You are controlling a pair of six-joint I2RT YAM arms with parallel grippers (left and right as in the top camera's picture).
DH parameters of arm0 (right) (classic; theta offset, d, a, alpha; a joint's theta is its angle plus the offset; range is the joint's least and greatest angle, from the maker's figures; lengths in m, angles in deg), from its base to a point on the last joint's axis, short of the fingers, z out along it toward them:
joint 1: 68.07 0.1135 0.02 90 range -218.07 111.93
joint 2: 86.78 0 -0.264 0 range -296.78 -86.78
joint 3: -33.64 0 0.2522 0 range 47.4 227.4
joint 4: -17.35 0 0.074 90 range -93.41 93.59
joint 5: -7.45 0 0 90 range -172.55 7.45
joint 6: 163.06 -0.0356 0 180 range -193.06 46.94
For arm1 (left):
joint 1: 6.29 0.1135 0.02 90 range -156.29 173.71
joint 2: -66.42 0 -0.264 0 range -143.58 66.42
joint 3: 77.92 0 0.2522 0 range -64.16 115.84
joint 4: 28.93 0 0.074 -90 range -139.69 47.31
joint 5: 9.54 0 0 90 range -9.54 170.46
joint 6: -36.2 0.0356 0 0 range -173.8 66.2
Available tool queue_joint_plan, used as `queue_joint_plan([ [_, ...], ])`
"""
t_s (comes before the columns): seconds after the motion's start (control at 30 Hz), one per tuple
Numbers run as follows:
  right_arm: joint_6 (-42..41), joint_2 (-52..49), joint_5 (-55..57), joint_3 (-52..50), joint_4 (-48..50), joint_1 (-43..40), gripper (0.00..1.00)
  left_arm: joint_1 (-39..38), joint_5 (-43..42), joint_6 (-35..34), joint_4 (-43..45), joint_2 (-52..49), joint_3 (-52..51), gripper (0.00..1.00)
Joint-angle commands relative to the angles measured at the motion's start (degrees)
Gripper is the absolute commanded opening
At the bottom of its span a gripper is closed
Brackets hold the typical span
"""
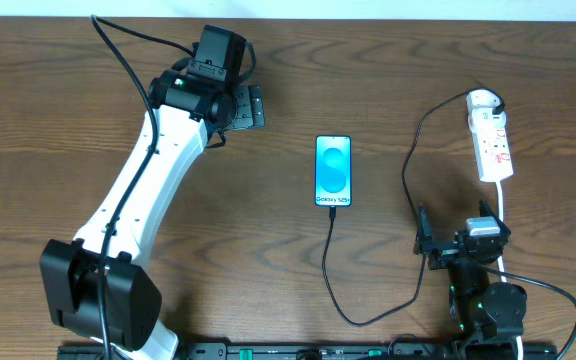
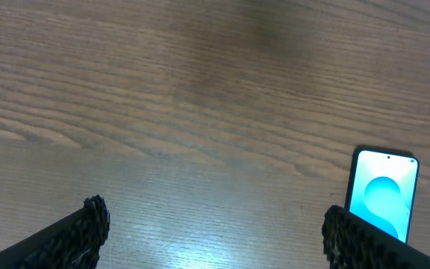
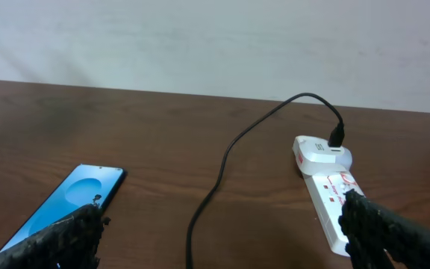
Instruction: Plug charger to phone and switch on socket
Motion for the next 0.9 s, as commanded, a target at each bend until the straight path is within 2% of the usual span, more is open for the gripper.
queue_joint_plan([
  [0.0, -0.48, 0.37, 0.57, -0.09, -0.44, 0.26, 0.99, 0.15, 0.76, 0.55, -0.26, -0.24, -0.20, 0.92],
  [0.33, -3.19, 0.37, 1.44, -0.09, -0.50, 0.04, 0.99, 0.15, 0.76, 0.52, -0.26, -0.24, -0.20, 0.93],
  [0.87, -3.17, 0.35, 1.18, -0.09, -0.37, 0.02, 0.99, 0.15, 0.76, 0.52, -0.26, -0.24, -0.20, 0.92],
])
